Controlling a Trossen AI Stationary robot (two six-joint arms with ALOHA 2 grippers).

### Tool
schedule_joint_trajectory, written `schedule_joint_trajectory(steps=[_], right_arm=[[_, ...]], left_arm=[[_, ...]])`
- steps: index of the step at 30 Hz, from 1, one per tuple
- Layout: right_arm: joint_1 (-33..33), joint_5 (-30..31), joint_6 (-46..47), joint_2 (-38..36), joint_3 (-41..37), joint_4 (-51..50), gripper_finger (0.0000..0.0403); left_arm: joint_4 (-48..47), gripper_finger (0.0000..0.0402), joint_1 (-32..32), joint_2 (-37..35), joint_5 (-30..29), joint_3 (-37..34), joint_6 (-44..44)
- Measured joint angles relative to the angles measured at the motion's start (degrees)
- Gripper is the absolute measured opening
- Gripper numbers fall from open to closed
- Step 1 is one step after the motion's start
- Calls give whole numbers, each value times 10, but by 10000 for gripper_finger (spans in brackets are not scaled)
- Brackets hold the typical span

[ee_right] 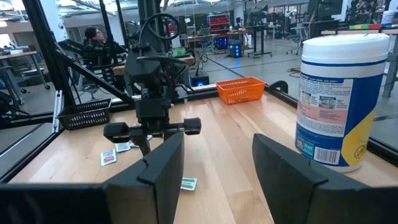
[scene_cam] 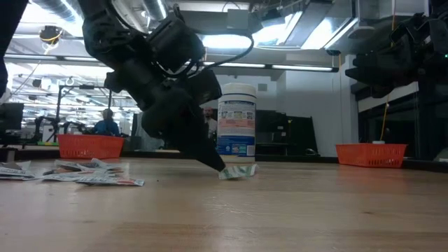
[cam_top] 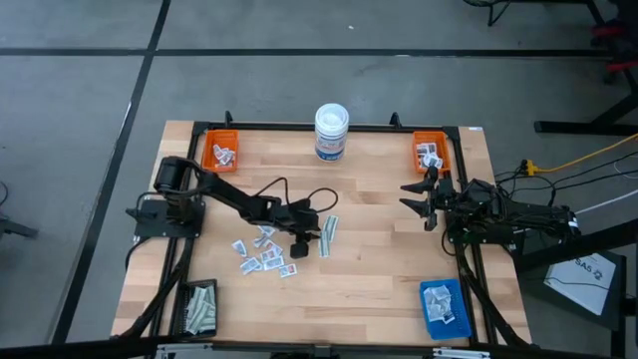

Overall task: Pick & Place First Aid Supplies
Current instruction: Put the green bandage pack into the black bin

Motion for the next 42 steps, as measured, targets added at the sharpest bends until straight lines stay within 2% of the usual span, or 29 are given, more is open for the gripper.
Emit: schedule_joint_trajectory(steps=[11,14,19,24,32,42], right_arm=[[0,0,0,0,0,0,191],[0,0,0,0,0,0,191],[0,0,0,0,0,0,191],[0,0,0,0,0,0,191],[0,0,0,0,0,0,191],[0,0,0,0,0,0,191]], left_arm=[[-9,101,0,5,-3,0,-6],[-10,80,0,12,-19,1,-20],[9,14,0,56,-21,24,-41],[9,2,0,77,-21,48,-41],[-41,1,-11,22,-20,43,-24],[-101,1,-48,-73,-53,44,-4]])
